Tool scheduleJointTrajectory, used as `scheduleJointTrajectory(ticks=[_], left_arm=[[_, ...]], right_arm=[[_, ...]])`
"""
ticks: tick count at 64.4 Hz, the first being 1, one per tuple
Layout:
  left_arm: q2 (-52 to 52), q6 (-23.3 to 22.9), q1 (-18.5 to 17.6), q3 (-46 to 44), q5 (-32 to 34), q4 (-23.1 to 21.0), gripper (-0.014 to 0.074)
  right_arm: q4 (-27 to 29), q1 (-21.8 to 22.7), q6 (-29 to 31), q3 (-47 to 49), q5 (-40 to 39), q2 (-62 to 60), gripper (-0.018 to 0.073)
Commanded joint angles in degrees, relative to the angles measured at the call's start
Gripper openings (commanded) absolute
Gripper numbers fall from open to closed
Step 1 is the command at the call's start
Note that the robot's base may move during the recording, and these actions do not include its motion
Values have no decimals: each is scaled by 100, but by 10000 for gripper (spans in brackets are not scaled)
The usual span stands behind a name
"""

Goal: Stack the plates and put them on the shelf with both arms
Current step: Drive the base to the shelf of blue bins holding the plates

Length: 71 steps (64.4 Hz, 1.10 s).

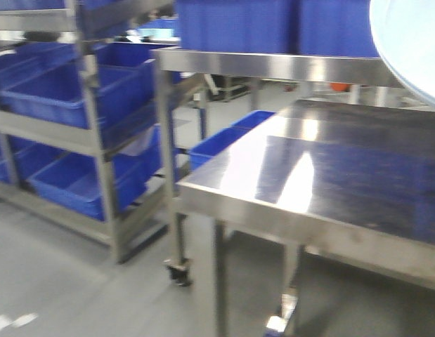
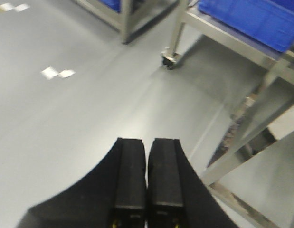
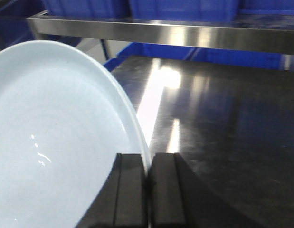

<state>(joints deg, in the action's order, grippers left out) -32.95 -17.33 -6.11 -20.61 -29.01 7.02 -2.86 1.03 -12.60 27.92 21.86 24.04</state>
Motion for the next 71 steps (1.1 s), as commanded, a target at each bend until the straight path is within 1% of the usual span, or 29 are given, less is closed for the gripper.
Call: scheduleJointTrajectory(ticks=[1,71], left_arm=[[-14,-57,-1,-164,367,26,90],[-14,-57,-1,-164,367,26,90]], right_arm=[[-34,33,10,184,-566,4,57],[-34,33,10,184,-566,4,57]])
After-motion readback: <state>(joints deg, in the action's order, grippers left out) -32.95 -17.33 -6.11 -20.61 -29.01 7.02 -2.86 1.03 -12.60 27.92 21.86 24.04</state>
